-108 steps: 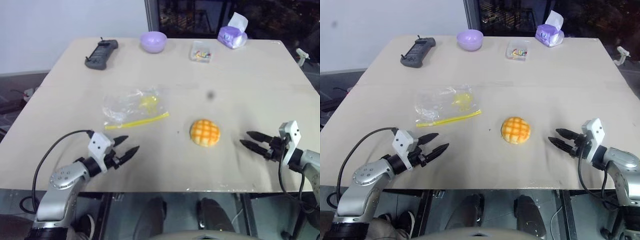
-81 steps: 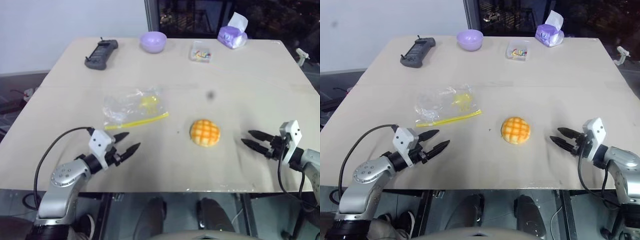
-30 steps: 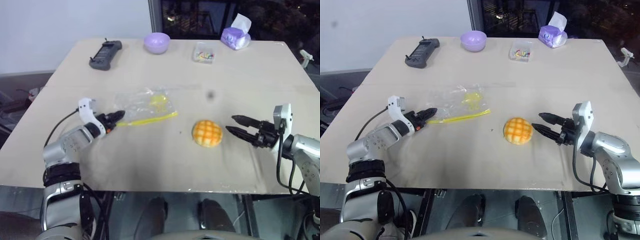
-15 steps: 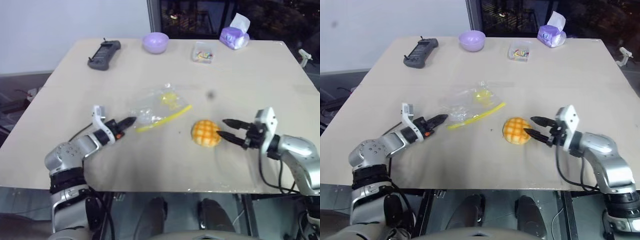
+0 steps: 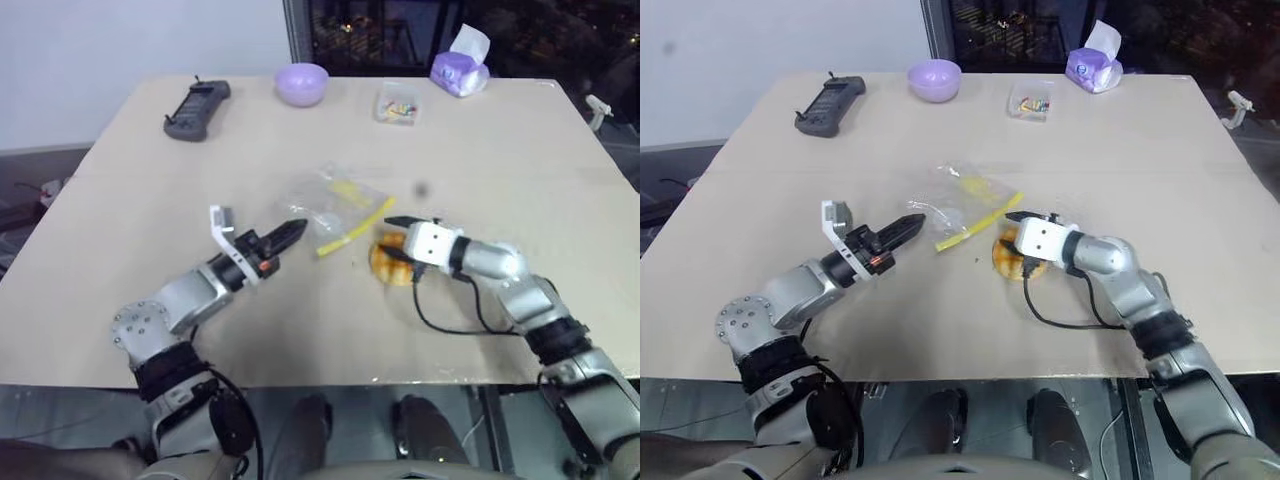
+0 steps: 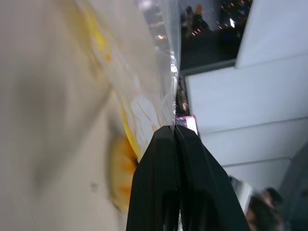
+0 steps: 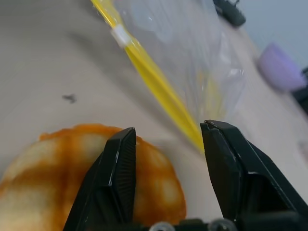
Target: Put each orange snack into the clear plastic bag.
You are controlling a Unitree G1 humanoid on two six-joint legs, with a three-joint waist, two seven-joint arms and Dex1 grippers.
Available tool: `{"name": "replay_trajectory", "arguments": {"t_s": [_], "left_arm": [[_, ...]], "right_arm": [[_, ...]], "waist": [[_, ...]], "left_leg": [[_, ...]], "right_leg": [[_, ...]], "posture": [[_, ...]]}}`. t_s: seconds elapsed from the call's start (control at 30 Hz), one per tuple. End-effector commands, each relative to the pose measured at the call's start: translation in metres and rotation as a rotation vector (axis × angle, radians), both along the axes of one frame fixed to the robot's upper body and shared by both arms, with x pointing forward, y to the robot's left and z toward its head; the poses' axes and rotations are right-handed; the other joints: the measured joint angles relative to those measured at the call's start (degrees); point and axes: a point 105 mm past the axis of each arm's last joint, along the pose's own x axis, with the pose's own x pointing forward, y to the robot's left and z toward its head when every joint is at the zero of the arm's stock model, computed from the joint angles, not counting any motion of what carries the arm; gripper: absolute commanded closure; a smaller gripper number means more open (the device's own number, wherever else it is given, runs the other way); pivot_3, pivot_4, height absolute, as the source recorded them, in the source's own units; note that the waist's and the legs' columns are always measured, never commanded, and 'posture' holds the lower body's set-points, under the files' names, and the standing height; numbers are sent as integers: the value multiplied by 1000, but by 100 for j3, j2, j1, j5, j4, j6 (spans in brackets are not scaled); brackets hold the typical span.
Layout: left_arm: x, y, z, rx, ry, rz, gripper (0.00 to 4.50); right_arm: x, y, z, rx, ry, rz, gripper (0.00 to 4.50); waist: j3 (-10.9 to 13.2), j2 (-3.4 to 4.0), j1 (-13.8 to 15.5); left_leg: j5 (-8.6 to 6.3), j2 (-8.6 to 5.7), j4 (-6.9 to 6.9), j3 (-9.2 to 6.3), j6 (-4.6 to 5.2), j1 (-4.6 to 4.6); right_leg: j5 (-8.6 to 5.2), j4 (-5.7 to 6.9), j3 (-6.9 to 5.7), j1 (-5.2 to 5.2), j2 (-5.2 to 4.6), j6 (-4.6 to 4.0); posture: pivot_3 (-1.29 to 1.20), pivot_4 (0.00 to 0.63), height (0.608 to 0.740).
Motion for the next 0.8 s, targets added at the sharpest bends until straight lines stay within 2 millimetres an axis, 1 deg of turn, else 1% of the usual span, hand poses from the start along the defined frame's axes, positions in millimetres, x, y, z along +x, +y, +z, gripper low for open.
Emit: {"name": "replay_trajectory", "arguments": {"t_s": [0.03, 0.17, 0.33, 0.37, 0.4, 0.5, 0.53, 0.7, 0.73, 0.8], "left_arm": [[-6, 0, 11, -14, -35, 9, 4399], [-12, -2, 11, -21, -22, 14, 4399], [-17, -3, 13, -28, -11, 17, 4399], [-18, -3, 12, -29, -6, 21, 4500], [-18, -3, 11, -29, -1, 23, 4500], [-20, -3, 12, -32, 4, 25, 4500], [-20, -4, 12, -33, 4, 24, 4500], [-21, -4, 10, 7, 6, 19, 4500], [-21, -3, 8, 32, 0, 23, 4500], [-18, 0, 2, 151, -31, 51, 4500]], "right_arm": [[12, 15, 0, -11, -39, 13, 2173], [22, 26, 4, -7, -60, 21, 2173], [22, 36, 10, 5, -89, 63, 2173], [21, 37, 10, 8, -89, 73, 2672], [20, 38, 9, 9, -92, 83, 2872], [17, 41, 9, 13, -98, 97, 4255], [17, 41, 9, 15, -98, 99, 4466], [15, 46, 12, 34, -106, 109, 4466], [15, 46, 14, 40, -109, 107, 4466], [18, 45, 25, 73, -131, 91, 4466]], "waist": [[-1, -2, -24], [-1, -3, -20], [-1, -4, -8], [-1, -4, -9], [-1, -4, -11], [-1, -3, -12], [-1, -3, -11], [-1, -3, -7], [-1, -3, -8], [0, -3, -12]], "left_leg": [[0, 0, 0, 0, -1, 2], [1, 3, 0, 6, -1, 5], [1, 0, 0, 4, -1, 1], [1, -1, 0, 4, -1, 2], [1, -1, 0, 4, -1, 2], [1, 0, -1, 4, -1, 2], [1, 0, -2, 3, -1, 2], [1, -2, -2, 3, -1, 0], [1, -2, -2, 3, -1, 0], [0, -2, -2, 3, 0, 0]], "right_leg": [[0, 0, 2, 0, 0, 0], [1, 1, 8, 0, 3, -1], [1, -2, 8, 0, 1, -1], [1, -2, 8, 0, 0, -1], [1, -2, 7, 0, 0, -1], [1, -2, 8, -1, 2, -2], [1, -2, 8, -1, 3, -2], [1, -4, 7, -2, 2, -2], [1, -4, 7, -1, 2, -2], [0, -4, 7, -2, 3, -2]], "posture": [[0, 150, 740], [0, 150, 740], [0, 150, 740], [0, 150, 740], [0, 150, 740], [0, 150, 740], [0, 150, 740], [0, 150, 740], [0, 150, 740], [0, 150, 740]]}}
